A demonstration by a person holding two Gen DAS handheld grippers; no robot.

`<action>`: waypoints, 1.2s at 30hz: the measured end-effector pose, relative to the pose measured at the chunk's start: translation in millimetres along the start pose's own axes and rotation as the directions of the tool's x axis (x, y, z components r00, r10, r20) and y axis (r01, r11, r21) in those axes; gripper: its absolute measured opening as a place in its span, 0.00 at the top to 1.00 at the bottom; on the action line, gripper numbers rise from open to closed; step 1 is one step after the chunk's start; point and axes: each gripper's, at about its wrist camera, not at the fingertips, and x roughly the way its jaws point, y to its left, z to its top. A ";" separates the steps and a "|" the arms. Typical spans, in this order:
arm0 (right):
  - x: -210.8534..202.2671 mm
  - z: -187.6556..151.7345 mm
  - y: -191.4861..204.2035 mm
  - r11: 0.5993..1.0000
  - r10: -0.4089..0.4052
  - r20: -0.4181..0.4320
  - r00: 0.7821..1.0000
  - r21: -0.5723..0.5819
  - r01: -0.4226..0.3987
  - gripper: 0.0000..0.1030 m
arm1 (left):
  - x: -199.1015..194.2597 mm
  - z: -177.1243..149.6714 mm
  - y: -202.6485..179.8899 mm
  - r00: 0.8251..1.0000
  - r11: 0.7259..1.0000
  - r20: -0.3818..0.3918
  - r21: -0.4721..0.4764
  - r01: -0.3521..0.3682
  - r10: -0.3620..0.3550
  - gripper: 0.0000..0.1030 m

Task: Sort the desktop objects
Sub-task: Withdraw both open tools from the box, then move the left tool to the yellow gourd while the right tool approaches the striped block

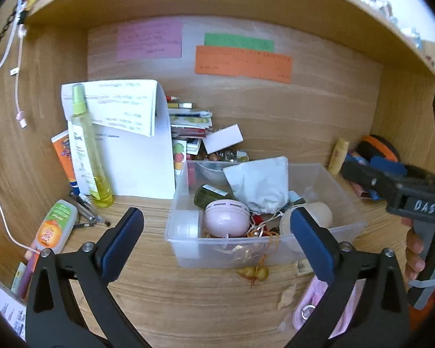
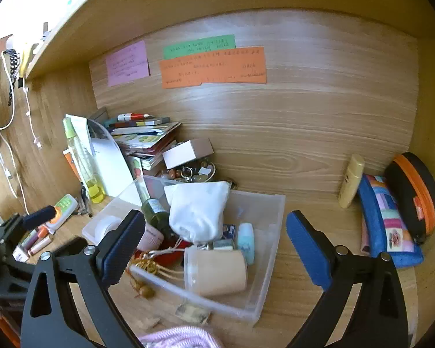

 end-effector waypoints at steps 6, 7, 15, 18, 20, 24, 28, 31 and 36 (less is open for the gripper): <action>-20.3 -19.5 -2.6 0.999 -0.037 -0.009 0.999 0.018 0.037 0.03 | -30.3 -6.6 8.3 0.997 0.998 0.064 -0.040 0.045 -0.042 0.00; -23.1 -22.5 -3.6 0.999 -0.042 -0.012 0.999 0.021 0.042 0.03 | -33.0 -8.7 7.4 0.997 0.998 0.061 -0.039 0.040 -0.038 0.00; -35.5 -55.6 -12.6 0.995 -0.083 -0.073 0.994 0.040 0.086 0.03 | -21.1 -36.1 5.2 1.000 1.000 -0.026 -0.024 0.017 -0.017 0.00; -34.7 -68.7 -15.1 0.994 -0.088 -0.110 0.990 0.047 0.094 0.03 | -6.8 -44.8 7.4 0.996 1.000 -0.094 -0.025 0.008 -0.010 0.00; -33.0 -76.4 -15.5 0.995 -0.083 -0.137 0.987 0.052 0.091 0.03 | 5.8 -50.6 10.2 0.989 0.999 -0.145 -0.039 0.021 -0.026 0.00; -23.9 -85.7 -10.0 0.996 -0.066 -0.177 0.982 0.040 0.074 0.03 | 27.7 -56.7 14.2 0.976 0.998 -0.212 -0.059 0.031 -0.043 0.00; -12.1 -87.1 1.6 0.999 -0.027 -0.206 0.978 0.030 0.033 0.05 | 46.1 -59.5 12.1 0.961 0.998 -0.271 -0.048 0.048 -0.059 0.00; 2.8 -88.3 8.1 0.999 0.000 -0.245 0.969 0.035 0.009 0.12 | 53.2 -60.3 7.3 0.959 0.999 -0.280 -0.022 0.040 -0.044 0.00; 29.7 -90.6 16.6 0.999 0.023 -0.322 0.946 0.054 -0.006 0.32 | 54.2 -62.0 4.3 0.966 1.000 -0.258 0.004 0.029 -0.027 0.00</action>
